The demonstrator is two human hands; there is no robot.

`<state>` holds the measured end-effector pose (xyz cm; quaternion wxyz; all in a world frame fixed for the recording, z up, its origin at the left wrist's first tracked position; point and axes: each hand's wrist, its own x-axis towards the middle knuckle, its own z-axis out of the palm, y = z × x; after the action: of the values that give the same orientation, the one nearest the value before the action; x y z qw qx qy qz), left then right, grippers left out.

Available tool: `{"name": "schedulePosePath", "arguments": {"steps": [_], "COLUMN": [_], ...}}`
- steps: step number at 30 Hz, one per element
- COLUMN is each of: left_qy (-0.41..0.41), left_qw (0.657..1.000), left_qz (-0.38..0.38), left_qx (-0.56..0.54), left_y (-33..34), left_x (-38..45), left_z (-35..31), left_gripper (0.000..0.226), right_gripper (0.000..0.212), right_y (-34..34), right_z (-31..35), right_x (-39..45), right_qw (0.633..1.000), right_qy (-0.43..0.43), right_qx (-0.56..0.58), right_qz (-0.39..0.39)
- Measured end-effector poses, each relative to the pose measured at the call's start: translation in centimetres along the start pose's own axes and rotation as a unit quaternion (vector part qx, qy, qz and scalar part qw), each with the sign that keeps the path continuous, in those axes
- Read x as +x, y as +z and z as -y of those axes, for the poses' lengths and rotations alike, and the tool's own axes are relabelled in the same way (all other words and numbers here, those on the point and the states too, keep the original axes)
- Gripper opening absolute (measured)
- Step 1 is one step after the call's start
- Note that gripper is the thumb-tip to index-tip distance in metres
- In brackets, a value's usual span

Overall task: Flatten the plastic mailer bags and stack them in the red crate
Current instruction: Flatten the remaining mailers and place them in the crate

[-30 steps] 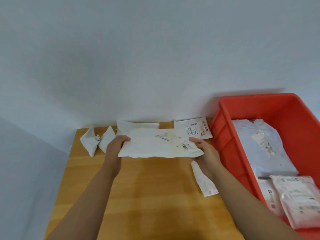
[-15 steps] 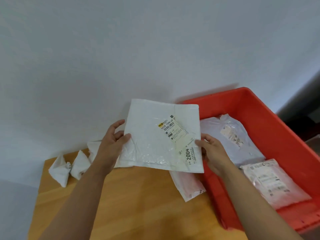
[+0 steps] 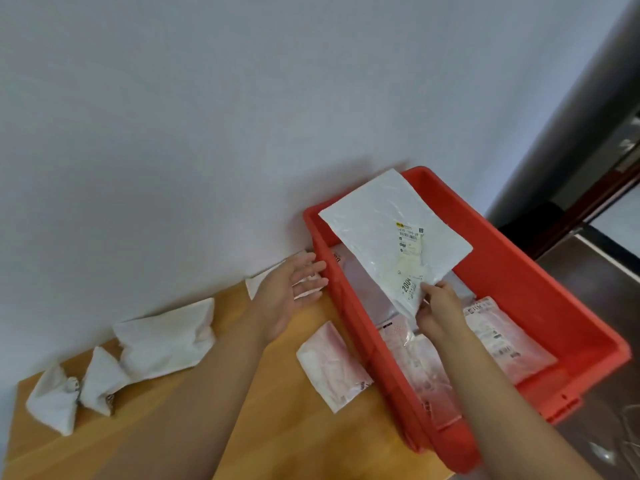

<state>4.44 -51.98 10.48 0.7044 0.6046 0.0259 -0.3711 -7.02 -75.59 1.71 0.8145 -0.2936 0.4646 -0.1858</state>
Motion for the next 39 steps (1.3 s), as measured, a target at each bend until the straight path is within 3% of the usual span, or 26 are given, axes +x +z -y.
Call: {"name": "schedulePosePath", "arguments": {"steps": [3, 10, 15, 18, 23, 27, 32, 39], "left_qy": [-0.024, -0.051, -0.059, -0.032, 0.021, 0.023, 0.029, 0.024], "left_qw": [0.999, 0.993, 0.977, 0.957, 0.898, 0.89, 0.882, 0.89], "left_qz": [-0.001, 0.028, 0.062, 0.076, 0.105, 0.111, 0.119, 0.121], "left_qx": [0.031, 0.106, 0.197, 0.278, 0.426, 0.441, 0.455, 0.44], "left_y": [1.1, 1.6, 2.7, 3.0, 3.1, 2.9, 2.4, 2.2], "left_x": [0.8, 1.0, 0.6, 0.2, 0.0, 0.2, 0.6, 0.8], "left_z": [2.3, 4.2, 4.3, 4.5, 4.8, 4.8, 5.3, 5.8], "left_gripper": [0.031, 0.041, 0.047, 0.05, 0.062, 0.063, 0.061, 0.063], "right_gripper": [0.022, 0.068, 0.042, 0.048, 0.046, 0.049, 0.039, 0.053], "right_y": [-1.1, -2.3, -0.7, 0.5, 0.2, -2.7, 0.4, 0.7], "right_z": [-0.4, -3.2, -4.7, -6.1, -8.5, -11.4, -7.8, -6.7], "right_x": [1.7, 4.7, 5.7, 6.5, 10.6, 16.1, 7.6, 6.1], "right_qw": [0.999, 0.996, 0.986, 0.988, 0.967, 0.93, 0.896, 0.848], "right_qy": [0.011, 0.025, 0.025, 0.014, 0.027, 0.039, -0.006, -0.026], "right_qx": [0.036, 0.005, -0.111, -0.105, -0.228, -0.342, -0.413, -0.501], "right_qz": [-0.025, -0.083, -0.12, -0.109, -0.107, -0.131, -0.162, -0.169]}}
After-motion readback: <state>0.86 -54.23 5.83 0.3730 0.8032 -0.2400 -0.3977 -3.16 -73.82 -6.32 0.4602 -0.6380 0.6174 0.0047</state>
